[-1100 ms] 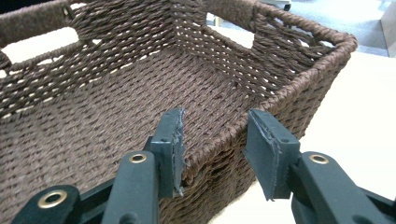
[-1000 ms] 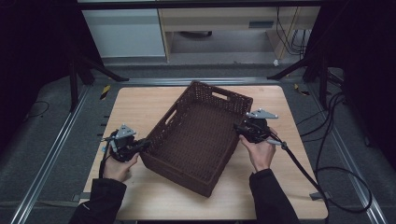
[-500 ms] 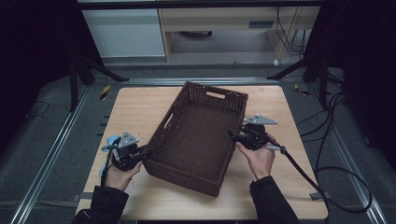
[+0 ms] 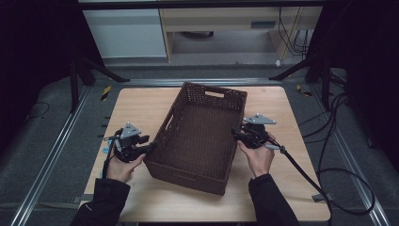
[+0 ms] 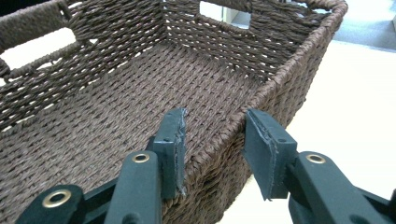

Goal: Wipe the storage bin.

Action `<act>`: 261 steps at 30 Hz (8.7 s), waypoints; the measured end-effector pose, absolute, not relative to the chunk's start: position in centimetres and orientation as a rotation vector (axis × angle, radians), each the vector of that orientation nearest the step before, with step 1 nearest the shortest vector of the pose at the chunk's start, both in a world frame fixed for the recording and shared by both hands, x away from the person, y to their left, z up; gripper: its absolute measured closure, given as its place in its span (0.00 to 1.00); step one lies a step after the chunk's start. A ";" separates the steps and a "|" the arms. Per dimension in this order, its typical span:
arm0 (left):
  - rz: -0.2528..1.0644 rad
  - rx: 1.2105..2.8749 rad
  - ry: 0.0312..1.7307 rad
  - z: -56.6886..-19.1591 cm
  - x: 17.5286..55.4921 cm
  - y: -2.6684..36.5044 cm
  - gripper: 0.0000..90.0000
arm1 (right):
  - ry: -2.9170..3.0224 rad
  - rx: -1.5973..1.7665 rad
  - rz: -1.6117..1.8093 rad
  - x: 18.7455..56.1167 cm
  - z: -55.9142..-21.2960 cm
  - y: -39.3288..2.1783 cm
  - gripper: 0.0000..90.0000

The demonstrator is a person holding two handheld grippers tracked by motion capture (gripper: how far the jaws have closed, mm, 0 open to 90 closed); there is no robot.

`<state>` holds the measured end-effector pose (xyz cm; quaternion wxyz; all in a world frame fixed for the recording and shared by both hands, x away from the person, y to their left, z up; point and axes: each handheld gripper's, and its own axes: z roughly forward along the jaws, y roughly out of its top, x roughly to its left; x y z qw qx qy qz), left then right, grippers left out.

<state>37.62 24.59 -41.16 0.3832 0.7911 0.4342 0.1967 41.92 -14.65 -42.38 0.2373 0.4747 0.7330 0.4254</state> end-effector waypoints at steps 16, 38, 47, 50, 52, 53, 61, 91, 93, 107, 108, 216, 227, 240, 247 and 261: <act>0.479 2.017 1.112 -41.6 36.6 23.5 0.80 | 2.089 1.254 1.186 39.8 -41.6 -14.6 0.51; 0.489 2.004 1.090 -41.5 39.1 22.7 0.57 | 2.073 1.303 1.149 41.4 -42.8 -14.5 0.63; 0.467 2.028 1.121 -42.4 39.0 21.8 0.69 | 2.072 1.274 1.198 40.4 -41.5 -15.2 0.55; 0.479 2.025 1.127 -42.6 38.6 21.6 0.71 | 2.087 1.264 1.198 40.2 -41.6 -15.1 0.55; 0.467 2.028 1.122 -42.7 38.3 21.4 0.72 | 2.100 1.253 1.171 40.2 -41.9 -15.0 0.55; 0.470 2.032 1.117 -42.7 38.2 21.3 0.74 | 2.103 1.253 1.169 40.2 -41.9 -15.0 0.55; 0.488 2.036 1.115 -42.7 37.6 20.6 0.73 | 2.140 1.273 1.150 40.5 -42.8 -15.2 0.56; 0.518 1.924 1.078 -40.4 36.3 21.8 0.49 | 2.147 1.369 1.034 40.6 -42.8 -16.0 0.81; 0.532 1.903 1.091 -40.0 36.2 22.7 0.48 | 2.147 1.373 1.021 40.5 -42.8 -16.0 0.82; 0.654 1.875 1.240 -41.2 35.6 29.2 0.40 | 2.135 1.388 1.004 39.8 -42.6 -17.2 0.72; 0.654 1.884 1.256 -41.5 35.5 29.7 0.40 | 2.125 1.383 1.018 39.7 -42.5 -17.3 0.70; 0.364 2.087 1.243 -46.4 50.8 24.6 0.74 | 2.256 1.342 1.112 40.4 -42.7 -15.6 0.83; 0.416 2.027 1.147 -43.6 48.6 25.0 0.75 | 2.256 1.344 1.110 40.5 -42.7 -15.7 0.83; 0.380 2.136 1.110 -45.5 47.4 24.6 0.75 | 2.255 1.340 1.106 40.5 -42.7 -15.7 0.83; 0.339 2.163 1.128 -47.1 47.0 24.6 0.75 | 2.253 1.345 1.103 40.5 -42.7 -15.6 0.83; 0.425 2.075 1.028 -42.5 44.6 25.4 0.75 | 2.247 1.351 1.102 40.6 -42.7 -15.6 0.84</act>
